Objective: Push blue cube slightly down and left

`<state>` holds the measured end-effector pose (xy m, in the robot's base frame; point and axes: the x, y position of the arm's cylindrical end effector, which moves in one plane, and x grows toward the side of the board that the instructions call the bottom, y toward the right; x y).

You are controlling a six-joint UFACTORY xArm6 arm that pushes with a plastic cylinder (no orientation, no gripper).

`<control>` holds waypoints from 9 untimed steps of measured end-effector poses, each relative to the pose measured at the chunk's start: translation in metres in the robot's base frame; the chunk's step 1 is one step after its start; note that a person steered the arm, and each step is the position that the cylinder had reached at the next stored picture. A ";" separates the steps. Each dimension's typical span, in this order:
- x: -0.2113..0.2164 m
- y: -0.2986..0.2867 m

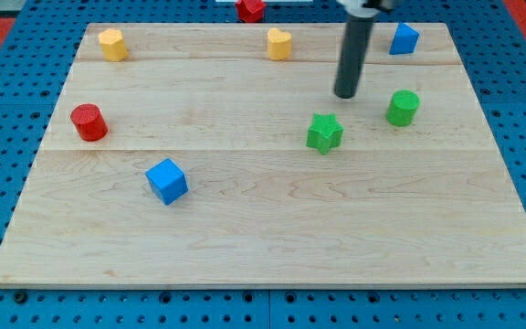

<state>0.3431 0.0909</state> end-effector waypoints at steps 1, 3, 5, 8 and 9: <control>0.003 -0.053; 0.074 -0.089; 0.133 -0.172; 0.148 -0.188; 0.148 -0.187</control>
<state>0.4914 -0.0964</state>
